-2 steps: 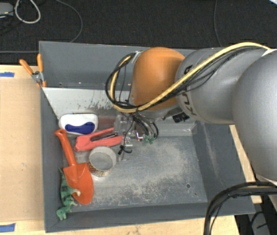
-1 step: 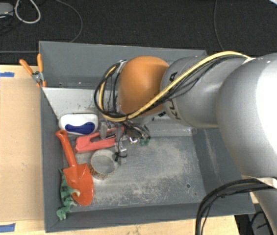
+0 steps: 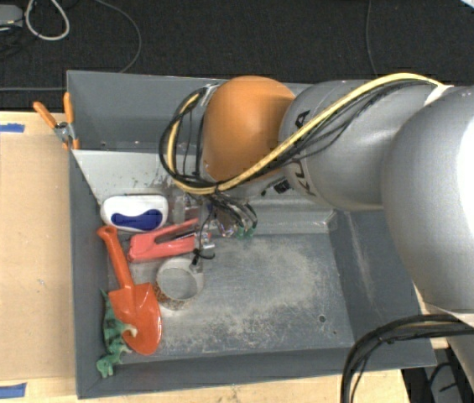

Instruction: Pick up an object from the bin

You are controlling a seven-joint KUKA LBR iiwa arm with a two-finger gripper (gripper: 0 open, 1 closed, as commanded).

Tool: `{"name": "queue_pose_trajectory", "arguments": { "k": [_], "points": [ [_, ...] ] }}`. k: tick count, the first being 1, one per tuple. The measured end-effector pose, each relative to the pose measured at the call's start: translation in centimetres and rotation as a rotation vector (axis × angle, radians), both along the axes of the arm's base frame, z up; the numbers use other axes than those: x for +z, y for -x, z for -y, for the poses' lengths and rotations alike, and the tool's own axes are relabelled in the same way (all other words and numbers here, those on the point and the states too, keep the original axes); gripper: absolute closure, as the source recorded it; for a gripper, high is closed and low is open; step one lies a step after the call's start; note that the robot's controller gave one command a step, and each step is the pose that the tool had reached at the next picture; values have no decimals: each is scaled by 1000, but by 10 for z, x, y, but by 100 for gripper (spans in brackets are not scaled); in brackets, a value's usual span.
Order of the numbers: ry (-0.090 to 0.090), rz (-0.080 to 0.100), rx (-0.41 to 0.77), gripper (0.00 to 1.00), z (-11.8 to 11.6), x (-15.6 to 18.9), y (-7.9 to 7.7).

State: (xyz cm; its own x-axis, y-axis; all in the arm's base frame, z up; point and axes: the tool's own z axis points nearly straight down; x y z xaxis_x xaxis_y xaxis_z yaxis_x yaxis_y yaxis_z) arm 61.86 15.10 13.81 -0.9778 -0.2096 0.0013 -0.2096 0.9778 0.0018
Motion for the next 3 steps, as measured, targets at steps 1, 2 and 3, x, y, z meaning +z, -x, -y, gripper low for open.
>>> {"name": "queue_pose_trajectory", "arguments": {
  "k": [1,2,3],
  "points": [
    [0,-1,163,0,14,-35,-3],
    [-7,17,19,0,10,-62,-7],
    [-3,24,310,100,8,-59,6]
  ]
}}
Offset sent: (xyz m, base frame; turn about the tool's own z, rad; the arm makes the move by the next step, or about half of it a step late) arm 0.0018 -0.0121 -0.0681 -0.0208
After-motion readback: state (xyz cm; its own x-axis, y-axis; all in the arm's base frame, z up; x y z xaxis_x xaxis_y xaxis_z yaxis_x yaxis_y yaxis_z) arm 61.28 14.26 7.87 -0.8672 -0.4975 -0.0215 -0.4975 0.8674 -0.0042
